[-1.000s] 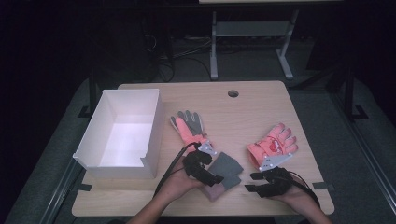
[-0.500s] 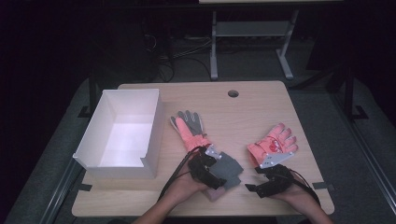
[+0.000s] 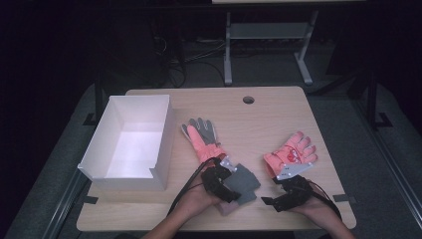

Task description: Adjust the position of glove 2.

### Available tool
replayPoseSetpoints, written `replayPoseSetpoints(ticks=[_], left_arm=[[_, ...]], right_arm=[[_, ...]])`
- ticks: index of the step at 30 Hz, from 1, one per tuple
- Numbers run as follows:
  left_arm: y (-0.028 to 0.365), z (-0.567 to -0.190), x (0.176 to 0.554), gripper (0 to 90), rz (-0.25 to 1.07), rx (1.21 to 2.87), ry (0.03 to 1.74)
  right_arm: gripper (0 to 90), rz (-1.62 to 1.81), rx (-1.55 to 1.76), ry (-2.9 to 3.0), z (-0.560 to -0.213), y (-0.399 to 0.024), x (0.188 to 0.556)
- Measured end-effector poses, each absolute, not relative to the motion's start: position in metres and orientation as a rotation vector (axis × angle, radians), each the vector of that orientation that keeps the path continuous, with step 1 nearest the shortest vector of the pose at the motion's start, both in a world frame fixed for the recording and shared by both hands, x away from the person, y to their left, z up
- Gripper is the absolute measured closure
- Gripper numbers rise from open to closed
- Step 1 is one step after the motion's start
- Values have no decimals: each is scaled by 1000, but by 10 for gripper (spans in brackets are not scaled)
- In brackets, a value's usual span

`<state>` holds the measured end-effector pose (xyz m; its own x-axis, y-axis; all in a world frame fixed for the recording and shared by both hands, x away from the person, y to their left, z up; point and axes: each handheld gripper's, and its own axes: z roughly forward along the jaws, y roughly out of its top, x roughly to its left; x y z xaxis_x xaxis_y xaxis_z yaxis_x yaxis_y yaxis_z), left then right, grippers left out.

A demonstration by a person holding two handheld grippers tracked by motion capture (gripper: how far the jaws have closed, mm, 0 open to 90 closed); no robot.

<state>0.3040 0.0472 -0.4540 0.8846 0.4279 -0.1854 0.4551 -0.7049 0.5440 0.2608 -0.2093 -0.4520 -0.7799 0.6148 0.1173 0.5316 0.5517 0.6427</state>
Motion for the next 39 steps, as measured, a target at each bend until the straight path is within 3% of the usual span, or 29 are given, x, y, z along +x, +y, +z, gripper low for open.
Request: replayPoseSetpoints(ticks=[6, 12, 23, 39], left_arm=[[46, -452, 305, 503, -152, 2447, 610], [45, -450, 307, 622, -193, 2458, 593], [50, -439, 312, 656, -275, 2377, 611], [73, -411, 321, 655, -228, 2327, 653]], right_arm=[[179, 1028, 975, 2656, -453, -209, 260], [163, 1032, 975, 2654, -453, -208, 259], [140, 1046, 964, 2656, -456, -206, 260], [137, 1050, 956, 2660, -459, -203, 258]])
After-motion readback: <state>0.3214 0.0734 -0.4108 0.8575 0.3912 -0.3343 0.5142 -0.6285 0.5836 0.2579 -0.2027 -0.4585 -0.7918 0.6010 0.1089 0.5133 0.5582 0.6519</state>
